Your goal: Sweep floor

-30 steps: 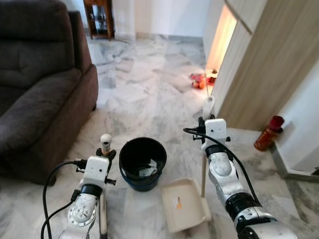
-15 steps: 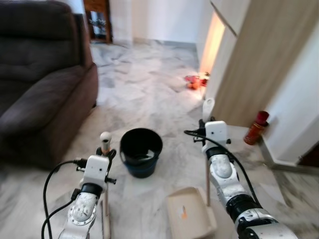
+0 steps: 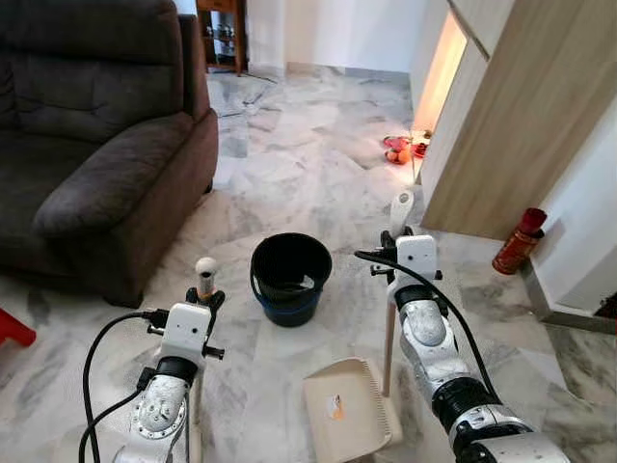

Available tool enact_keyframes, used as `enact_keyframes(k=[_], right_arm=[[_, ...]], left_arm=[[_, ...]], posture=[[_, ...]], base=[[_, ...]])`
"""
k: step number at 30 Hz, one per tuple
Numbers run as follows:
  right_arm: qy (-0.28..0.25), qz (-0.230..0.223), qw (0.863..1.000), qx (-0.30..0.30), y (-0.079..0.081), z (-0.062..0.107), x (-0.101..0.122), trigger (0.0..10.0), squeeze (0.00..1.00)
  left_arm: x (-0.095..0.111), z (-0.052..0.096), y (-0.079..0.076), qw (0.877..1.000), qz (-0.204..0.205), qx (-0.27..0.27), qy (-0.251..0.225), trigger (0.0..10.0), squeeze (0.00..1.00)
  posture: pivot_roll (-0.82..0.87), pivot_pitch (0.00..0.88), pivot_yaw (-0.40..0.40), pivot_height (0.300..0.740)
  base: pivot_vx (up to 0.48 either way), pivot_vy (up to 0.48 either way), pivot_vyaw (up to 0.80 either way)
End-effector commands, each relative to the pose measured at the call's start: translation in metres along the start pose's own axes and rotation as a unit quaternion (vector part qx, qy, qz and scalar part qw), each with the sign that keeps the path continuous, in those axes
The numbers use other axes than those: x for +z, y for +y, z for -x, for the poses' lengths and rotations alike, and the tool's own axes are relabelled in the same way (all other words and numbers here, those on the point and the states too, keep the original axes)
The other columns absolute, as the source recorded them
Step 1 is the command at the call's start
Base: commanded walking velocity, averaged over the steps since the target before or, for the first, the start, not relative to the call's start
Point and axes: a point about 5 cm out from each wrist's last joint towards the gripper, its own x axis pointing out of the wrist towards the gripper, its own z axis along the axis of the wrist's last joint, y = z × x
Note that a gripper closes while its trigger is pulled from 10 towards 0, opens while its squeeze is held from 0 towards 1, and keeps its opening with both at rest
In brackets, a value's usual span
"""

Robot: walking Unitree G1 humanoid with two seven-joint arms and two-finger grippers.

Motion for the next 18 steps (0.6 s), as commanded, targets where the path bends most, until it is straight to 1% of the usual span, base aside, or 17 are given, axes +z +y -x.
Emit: enact_keyframes(k=[1,2,6,10,12,16,18], right_arm=[[-0.007,-0.022,1.000,-0.014,-0.004,-0.009,0.010,10.0,0.00],[-0.007,-0.022,1.000,-0.014,-0.004,-0.009,0.010,10.0,0.00],[0.005,-0.052,0.998,-0.034,-0.010,-0.013,0.011,10.0,0.00],[0.003,-0.051,0.998,-0.038,-0.013,-0.017,0.016,10.0,0.00],[0.001,-0.052,0.998,-0.040,-0.015,-0.019,0.018,10.0,0.00],[0.003,-0.050,0.998,-0.045,-0.019,-0.020,0.018,10.0,0.00],[0.006,-0.046,0.998,-0.051,-0.024,-0.019,0.016,10.0,0.00]], left_arm=[[0.006,-0.008,0.005,1.000,-0.004,0.004,-0.019,10.0,0.00],[0.006,-0.008,0.005,1.000,-0.004,0.004,-0.019,10.0,0.00],[0.009,-0.016,0.013,1.000,-0.010,0.007,-0.021,10.0,0.00],[0.010,-0.025,0.024,0.999,-0.002,0.027,-0.021,10.0,0.00],[0.010,-0.028,0.027,0.999,-0.001,0.033,-0.023,10.0,0.00],[0.011,-0.031,0.033,0.999,-0.004,0.042,-0.026,10.0,0.00],[0.011,-0.032,0.039,0.998,-0.005,0.052,-0.027,10.0,0.00]], posture=[[0.13,0.000,-0.053,0.740],[0.13,0.000,-0.053,0.740],[0.13,0.000,-0.042,0.740],[0.14,0.000,-0.039,0.740],[0.15,0.000,-0.041,0.740],[0.15,0.000,-0.042,0.740],[0.16,0.000,-0.043,0.740]], base=[[0.000,0.000,-0.80],[0.000,0.000,-0.80],[0.000,0.000,-0.80],[0.000,0.000,-0.80],[0.000,0.000,-0.80],[0.000,0.000,-0.80],[0.000,0.000,-0.80]])
